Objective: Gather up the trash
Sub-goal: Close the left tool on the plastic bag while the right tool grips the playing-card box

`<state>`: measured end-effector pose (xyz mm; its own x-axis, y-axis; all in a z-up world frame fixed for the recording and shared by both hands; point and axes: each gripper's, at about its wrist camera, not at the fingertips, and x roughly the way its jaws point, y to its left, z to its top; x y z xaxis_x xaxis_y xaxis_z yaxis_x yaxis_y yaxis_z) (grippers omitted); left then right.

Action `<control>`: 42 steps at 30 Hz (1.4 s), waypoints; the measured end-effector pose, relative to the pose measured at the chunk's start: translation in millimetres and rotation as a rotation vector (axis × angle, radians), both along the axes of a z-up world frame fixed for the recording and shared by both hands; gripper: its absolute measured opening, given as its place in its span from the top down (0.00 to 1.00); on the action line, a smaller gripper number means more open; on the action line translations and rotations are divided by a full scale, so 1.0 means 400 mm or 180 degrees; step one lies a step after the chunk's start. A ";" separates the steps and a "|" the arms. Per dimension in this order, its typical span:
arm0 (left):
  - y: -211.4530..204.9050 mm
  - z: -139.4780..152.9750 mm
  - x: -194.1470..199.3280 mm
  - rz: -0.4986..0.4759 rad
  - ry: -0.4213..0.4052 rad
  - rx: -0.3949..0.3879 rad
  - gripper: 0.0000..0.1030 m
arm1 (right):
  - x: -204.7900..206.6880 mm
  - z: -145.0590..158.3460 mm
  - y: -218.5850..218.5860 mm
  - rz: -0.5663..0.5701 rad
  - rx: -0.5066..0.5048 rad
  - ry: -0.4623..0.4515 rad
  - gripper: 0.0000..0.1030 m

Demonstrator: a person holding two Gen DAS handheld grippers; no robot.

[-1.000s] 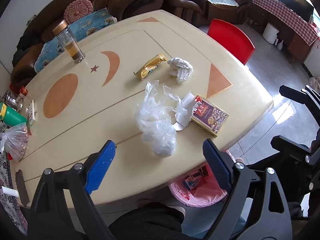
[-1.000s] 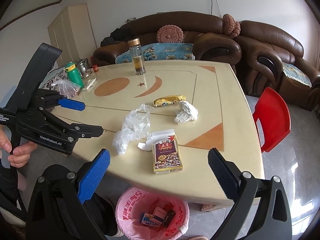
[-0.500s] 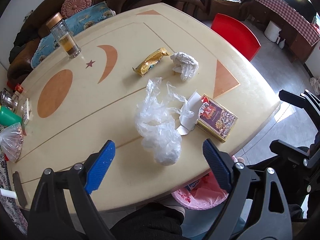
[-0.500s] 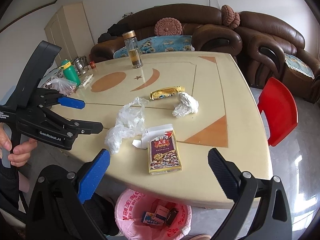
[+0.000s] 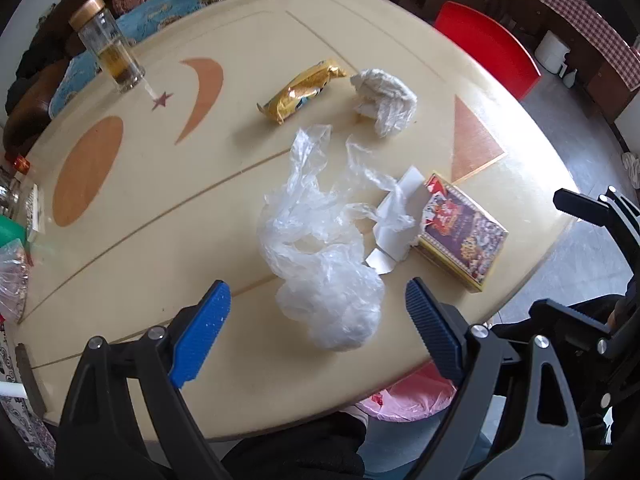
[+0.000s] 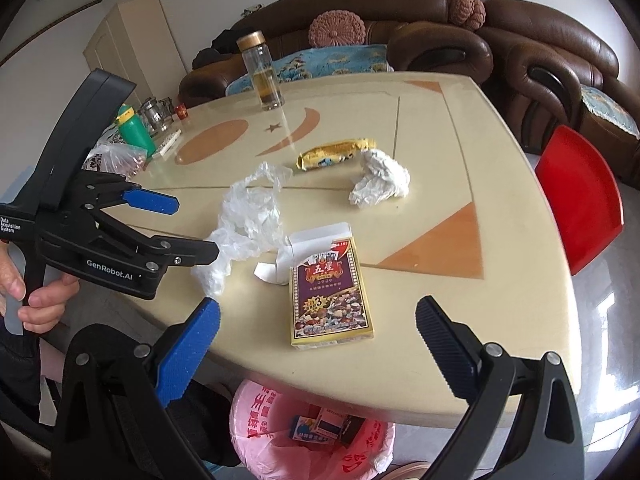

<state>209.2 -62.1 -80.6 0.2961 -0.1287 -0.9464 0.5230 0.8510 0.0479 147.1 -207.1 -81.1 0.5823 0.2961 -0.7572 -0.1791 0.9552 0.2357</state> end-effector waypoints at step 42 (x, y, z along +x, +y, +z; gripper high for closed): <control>0.077 -0.108 0.087 0.0442 0.0283 -0.0191 0.58 | 0.078 -0.151 0.073 -0.0011 -0.0895 -0.0171 0.43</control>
